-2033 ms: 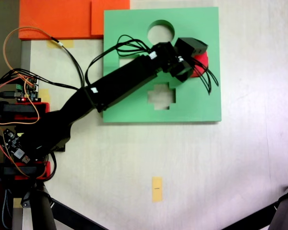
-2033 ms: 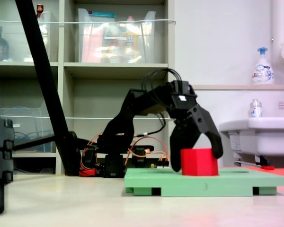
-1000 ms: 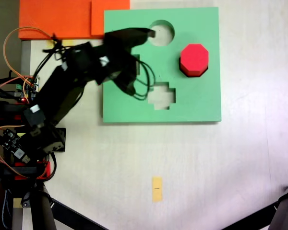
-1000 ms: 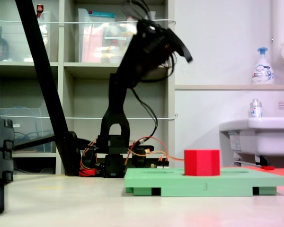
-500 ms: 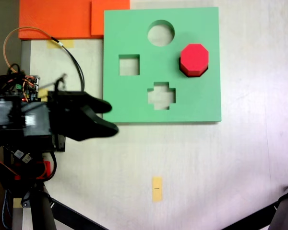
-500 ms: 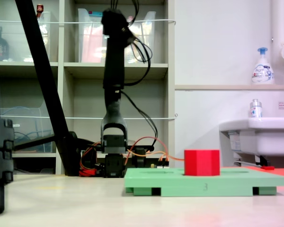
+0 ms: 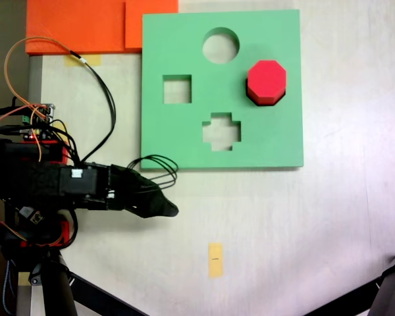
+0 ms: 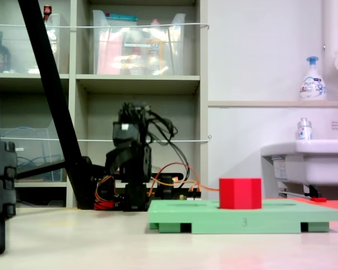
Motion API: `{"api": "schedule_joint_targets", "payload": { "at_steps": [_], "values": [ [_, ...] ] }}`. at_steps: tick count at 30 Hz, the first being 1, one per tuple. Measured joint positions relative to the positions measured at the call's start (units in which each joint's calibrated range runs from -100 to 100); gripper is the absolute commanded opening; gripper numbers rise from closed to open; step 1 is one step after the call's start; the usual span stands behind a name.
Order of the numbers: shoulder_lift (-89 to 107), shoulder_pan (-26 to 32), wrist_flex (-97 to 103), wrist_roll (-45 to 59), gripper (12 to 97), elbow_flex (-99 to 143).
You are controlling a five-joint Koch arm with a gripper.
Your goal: Put the octagonal pillar block into the corresponding hole
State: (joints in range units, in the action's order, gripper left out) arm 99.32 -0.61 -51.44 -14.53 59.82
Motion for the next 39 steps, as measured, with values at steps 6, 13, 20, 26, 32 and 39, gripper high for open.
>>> {"api": "schedule_joint_targets", "payload": {
  "at_steps": [6,13,20,26,32,39],
  "values": [
    [0.41,1.42,34.17,2.93,57.1,28.22],
    [0.41,2.93,45.52,4.69,53.4,34.39],
    [0.41,2.93,45.52,5.47,48.3,34.39],
    [0.41,2.93,50.02,5.47,48.5,35.96],
    [0.41,2.93,50.12,5.47,48.5,35.96],
    [0.41,2.93,50.12,5.47,48.5,35.96]
  ]
}}
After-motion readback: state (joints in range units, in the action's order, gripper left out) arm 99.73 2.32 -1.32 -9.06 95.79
